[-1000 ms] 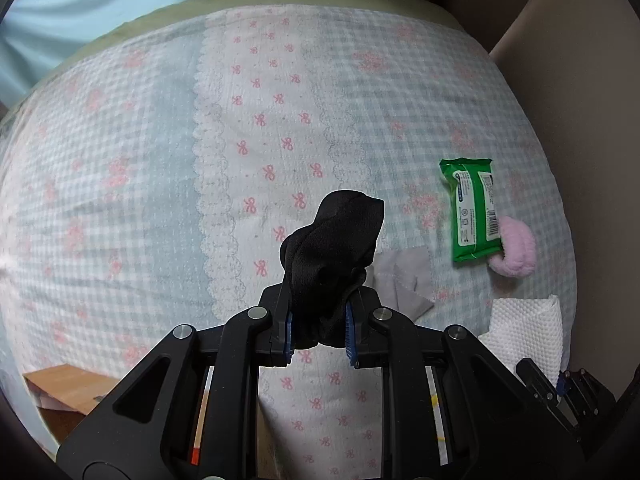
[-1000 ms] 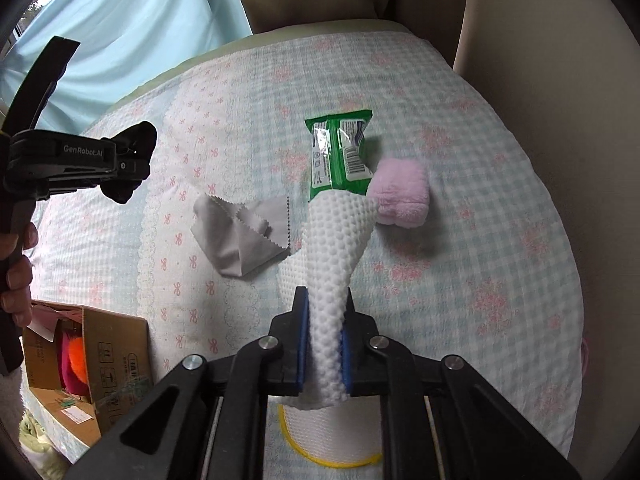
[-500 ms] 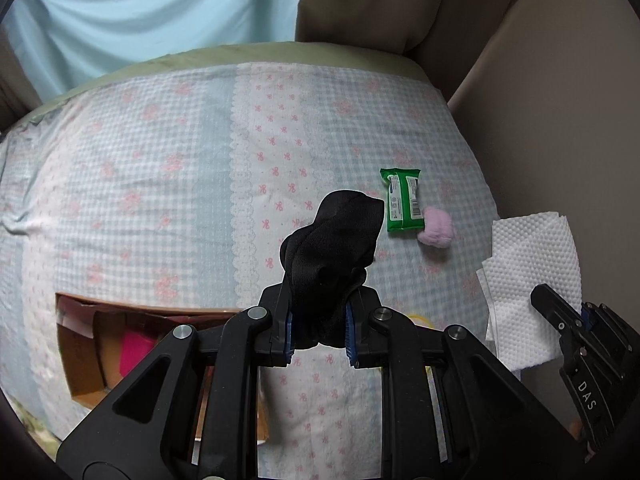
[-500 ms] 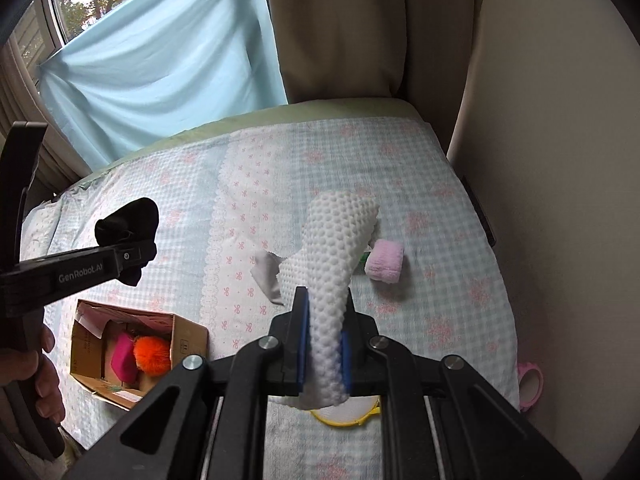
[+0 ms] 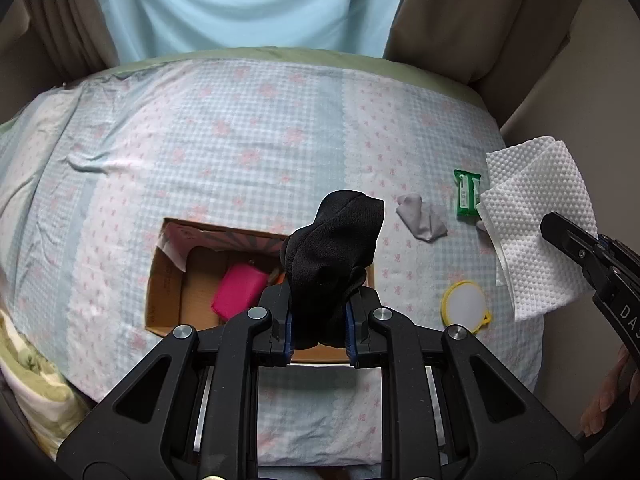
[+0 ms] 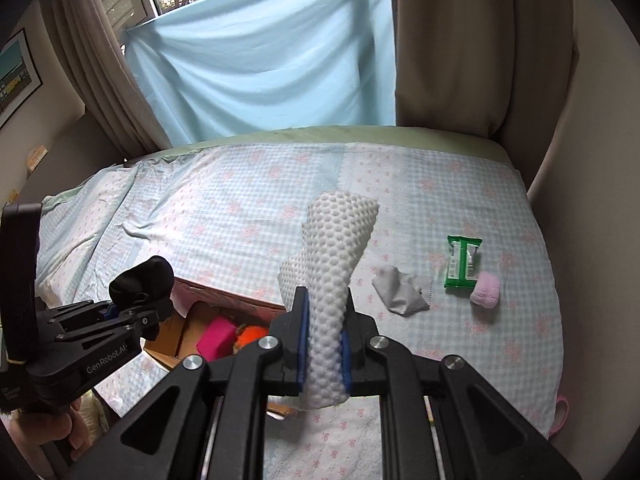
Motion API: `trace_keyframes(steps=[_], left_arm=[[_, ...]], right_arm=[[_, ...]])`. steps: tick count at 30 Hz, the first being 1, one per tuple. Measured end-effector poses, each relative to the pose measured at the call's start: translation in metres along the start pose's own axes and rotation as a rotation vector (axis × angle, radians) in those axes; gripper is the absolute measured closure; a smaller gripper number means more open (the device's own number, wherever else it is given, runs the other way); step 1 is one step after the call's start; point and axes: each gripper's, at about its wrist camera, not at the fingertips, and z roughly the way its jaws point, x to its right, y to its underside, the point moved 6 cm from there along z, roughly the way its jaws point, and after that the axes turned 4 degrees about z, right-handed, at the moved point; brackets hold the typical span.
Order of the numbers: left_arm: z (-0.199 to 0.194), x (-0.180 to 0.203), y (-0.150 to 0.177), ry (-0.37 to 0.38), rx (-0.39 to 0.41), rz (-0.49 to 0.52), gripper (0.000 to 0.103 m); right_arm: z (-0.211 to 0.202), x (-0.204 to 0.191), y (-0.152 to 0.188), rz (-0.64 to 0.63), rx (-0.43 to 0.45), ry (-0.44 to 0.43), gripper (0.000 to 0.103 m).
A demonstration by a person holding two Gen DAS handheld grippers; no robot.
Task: Organize soft objects
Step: 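Lift and carry the scrunchie and white cloth over the box with both grippers, then open both grippers to drop the scrunchie and white cloth into the box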
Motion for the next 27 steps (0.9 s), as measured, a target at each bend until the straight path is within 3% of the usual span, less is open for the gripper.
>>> trace_keyframes(steps=[6,14,21,27], left_arm=[[0.016,-0.073,0.018,0.0,-0.051,-0.02,0.087],[0.078,-0.14,0.03,0.037,-0.166,0.024,0.087],[0.146,-0.161,0.042,0.066,-0.289,0.061,0.087],[0.195,-0.16,0.049,0.069,-0.358,0.084,0.087]], right_arm=[[0.028,-0.071,0.015,-0.032,-0.047,-0.036,0.091],[0.095,-0.129,0.043,0.082,-0.182,-0.033,0.091],[0.159,-0.143,0.075,0.18,-0.323,0.005,0.091],[0.206,-0.137,0.097,0.177,-0.424,0.046,0.091]])
